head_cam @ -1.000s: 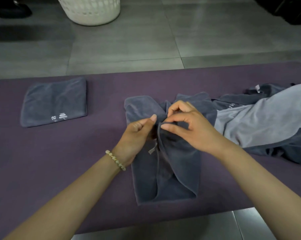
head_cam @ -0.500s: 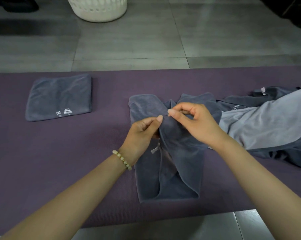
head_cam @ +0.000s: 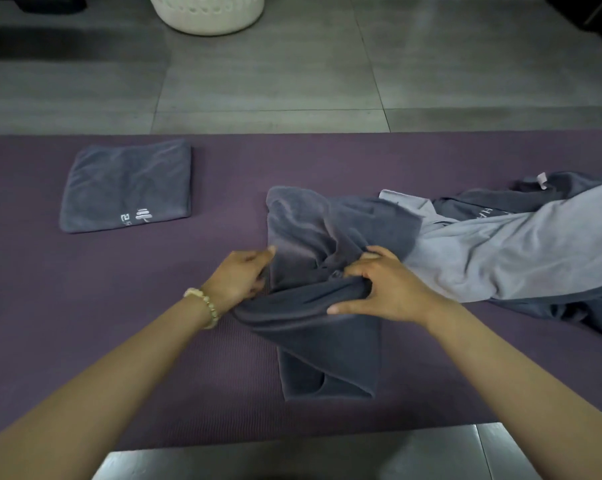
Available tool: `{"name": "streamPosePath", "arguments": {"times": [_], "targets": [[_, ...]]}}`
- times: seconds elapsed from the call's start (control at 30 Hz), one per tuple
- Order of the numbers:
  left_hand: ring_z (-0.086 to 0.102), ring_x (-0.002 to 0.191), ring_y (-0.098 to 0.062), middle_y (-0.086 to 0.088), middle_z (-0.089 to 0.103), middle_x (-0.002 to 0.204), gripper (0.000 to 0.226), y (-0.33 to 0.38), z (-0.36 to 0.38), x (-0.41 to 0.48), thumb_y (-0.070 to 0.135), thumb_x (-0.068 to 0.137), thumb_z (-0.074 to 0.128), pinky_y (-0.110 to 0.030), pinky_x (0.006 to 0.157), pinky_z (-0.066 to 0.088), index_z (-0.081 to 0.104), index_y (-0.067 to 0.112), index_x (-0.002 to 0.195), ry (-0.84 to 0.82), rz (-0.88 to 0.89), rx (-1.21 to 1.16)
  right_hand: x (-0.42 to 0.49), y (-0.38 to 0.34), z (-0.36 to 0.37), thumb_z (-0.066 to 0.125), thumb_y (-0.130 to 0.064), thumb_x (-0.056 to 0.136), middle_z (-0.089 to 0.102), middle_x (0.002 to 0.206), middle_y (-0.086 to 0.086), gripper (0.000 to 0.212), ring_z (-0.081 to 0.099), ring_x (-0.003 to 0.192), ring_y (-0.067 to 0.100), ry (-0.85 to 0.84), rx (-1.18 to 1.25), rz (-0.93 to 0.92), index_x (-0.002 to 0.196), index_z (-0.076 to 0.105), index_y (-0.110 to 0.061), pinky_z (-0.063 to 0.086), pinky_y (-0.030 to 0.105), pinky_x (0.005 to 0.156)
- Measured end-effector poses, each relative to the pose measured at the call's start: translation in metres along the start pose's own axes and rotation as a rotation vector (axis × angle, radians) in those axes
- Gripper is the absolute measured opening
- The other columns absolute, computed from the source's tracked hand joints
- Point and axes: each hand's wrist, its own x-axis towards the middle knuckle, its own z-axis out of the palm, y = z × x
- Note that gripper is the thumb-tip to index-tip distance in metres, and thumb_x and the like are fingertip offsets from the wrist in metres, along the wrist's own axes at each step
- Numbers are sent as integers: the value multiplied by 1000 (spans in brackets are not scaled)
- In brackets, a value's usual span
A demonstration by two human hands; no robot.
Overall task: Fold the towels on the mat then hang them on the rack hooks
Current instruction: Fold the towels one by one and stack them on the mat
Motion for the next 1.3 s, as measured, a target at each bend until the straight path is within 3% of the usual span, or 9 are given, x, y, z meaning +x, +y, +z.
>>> {"name": "streamPosePath", "arguments": {"times": [0.17, 0.3, 0.5, 0.63, 0.73, 0.9, 1.03, 1.13, 1.3], "targets": [[42, 40, -4, 3, 51, 53, 53, -46, -26, -11, 52, 97, 32, -15, 45, 36, 56, 9, 76, -226, -169, 578, -14, 16, 30, 50, -85, 58, 52, 73, -19, 60, 44, 85, -1, -147, -27, 11, 78, 65, -31, 10, 25, 115], [51, 59, -1, 7, 64, 89, 35, -61, -18, -6, 48, 96, 39, -16, 59, 38, 57, 20, 106, -16, 11, 549, -18, 22, 37, 64, -75, 61, 62, 90, -14, 48, 56, 91, 2, -19, 338, 139, 85, 69, -33, 42, 25, 94], [66, 71, -19, -5, 71, 95, 42, -60, -3, 16, 52, 94, 43, -20, 65, 51, 61, 20, 113, -85, -57, 413, -5, 30, 31, 79, -26, 75, 49, 117, -5, 45, 50, 105, 1, 284, 437, 222, 113, 56, -30, 32, 2, 94], [59, 97, -11, 5, 62, 108, 44, -54, 8, 22, 49, 93, 47, -22, 88, 47, 47, 32, 134, -70, 88, 419, 4, 32, 30, 75, -28, 80, 59, 118, -7, 38, 53, 112, 5, 172, 370, 201, 116, 61, -27, 38, 14, 101], [63, 90, -3, 7, 68, 88, 33, -52, 18, 25, 44, 95, 47, -23, 92, 48, 57, 30, 123, -106, 110, 315, 7, 33, 34, 75, -28, 80, 68, 105, -7, 26, 61, 102, 9, 149, 430, 285, 104, 70, -20, 47, 27, 96], [58, 103, -1, 16, 66, 99, 31, -50, 25, 24, 32, 97, 48, -6, 89, 42, 62, 21, 122, -121, 82, 137, 4, 36, 30, 76, -25, 79, 70, 86, -8, 10, 62, 85, 7, 181, 446, 310, 87, 76, -18, 45, 19, 80], [55, 61, 3, 4, 67, 110, 27, -50, 22, 24, 26, 89, 64, -18, 80, 52, 64, 26, 116, -7, 111, -1, -7, 40, 29, 74, -19, 80, 73, 93, -11, 13, 65, 92, 0, 197, 505, 294, 92, 77, -17, 45, 10, 84], [55, 53, -7, 4, 70, 100, 28, -49, 21, 21, 19, 84, 71, -16, 52, 49, 65, 18, 111, 50, 149, 16, -16, 45, 29, 73, -19, 82, 73, 96, -13, 15, 65, 94, -4, 160, 542, 323, 96, 76, -18, 48, 15, 90], [55, 46, -15, 8, 73, 73, 13, -40, 15, 22, 26, 86, 68, -25, 49, 49, 69, 14, 83, 88, 213, 138, -19, 32, 19, 72, -19, 82, 74, 93, -15, 13, 67, 92, 0, 190, 573, 301, 92, 76, -27, 52, 23, 90]]}}
